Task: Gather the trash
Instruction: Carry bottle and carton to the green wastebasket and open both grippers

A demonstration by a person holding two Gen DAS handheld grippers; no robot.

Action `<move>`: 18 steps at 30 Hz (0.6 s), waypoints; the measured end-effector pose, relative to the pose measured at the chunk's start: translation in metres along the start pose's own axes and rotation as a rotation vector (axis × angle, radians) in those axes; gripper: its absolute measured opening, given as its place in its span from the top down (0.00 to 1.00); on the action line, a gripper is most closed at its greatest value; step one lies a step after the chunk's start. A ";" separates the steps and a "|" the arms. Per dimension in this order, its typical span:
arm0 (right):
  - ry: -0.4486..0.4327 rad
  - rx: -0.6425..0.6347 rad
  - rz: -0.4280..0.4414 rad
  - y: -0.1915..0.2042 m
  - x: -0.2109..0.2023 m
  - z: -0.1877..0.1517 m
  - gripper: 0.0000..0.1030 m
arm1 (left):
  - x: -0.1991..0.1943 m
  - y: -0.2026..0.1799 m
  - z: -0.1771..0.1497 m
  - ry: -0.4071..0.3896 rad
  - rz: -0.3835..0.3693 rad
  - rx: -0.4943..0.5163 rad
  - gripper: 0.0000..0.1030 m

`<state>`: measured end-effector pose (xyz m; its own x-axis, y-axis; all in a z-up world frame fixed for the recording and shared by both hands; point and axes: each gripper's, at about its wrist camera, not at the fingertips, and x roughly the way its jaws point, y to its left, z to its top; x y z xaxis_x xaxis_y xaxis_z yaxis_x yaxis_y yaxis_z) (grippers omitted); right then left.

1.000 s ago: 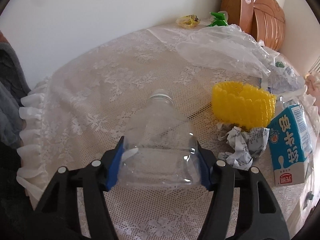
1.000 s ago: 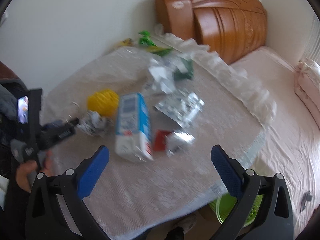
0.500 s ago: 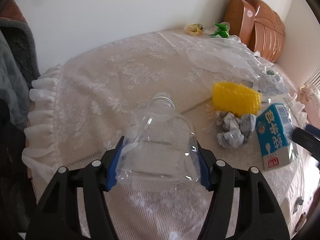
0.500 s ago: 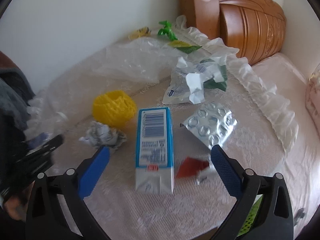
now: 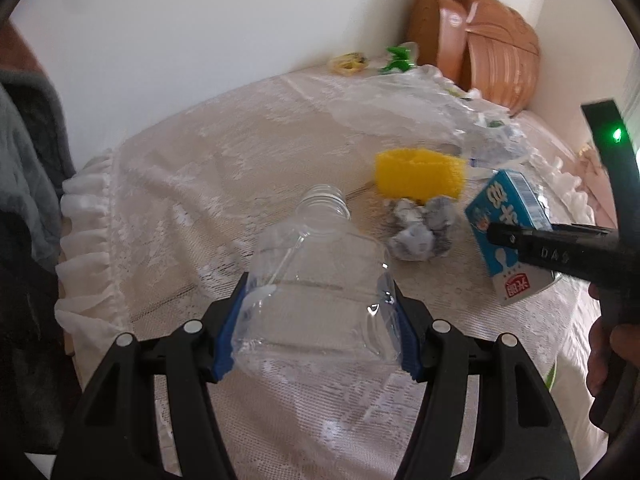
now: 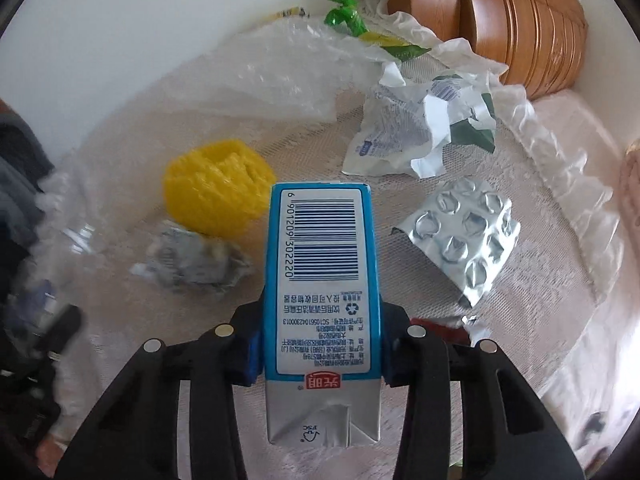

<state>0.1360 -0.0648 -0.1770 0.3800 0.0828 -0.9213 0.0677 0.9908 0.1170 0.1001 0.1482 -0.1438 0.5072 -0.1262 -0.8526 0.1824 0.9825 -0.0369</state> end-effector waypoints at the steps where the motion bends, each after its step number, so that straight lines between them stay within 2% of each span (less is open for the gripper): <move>1: -0.013 0.026 0.046 -0.004 -0.008 -0.002 0.59 | -0.003 -0.004 0.001 -0.005 -0.003 0.015 0.41; 5: -0.088 0.115 0.135 -0.032 -0.055 -0.022 0.59 | -0.017 -0.033 0.004 -0.029 -0.031 0.107 0.41; 8: -0.135 0.188 0.128 -0.073 -0.092 -0.053 0.59 | -0.033 -0.077 0.003 -0.058 -0.072 0.213 0.41; 11: -0.157 0.272 0.049 -0.126 -0.121 -0.095 0.59 | -0.045 -0.135 -0.003 -0.077 -0.138 0.311 0.41; 14: -0.140 0.371 -0.072 -0.194 -0.139 -0.153 0.59 | -0.051 -0.199 -0.017 -0.081 -0.224 0.390 0.41; 18: -0.091 0.480 -0.169 -0.275 -0.148 -0.226 0.59 | -0.044 -0.294 -0.045 -0.027 -0.330 0.468 0.41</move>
<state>-0.1476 -0.3249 -0.1570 0.4046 -0.1051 -0.9084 0.5431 0.8269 0.1462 -0.0136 -0.1285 -0.1188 0.3805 -0.4255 -0.8211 0.6855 0.7258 -0.0585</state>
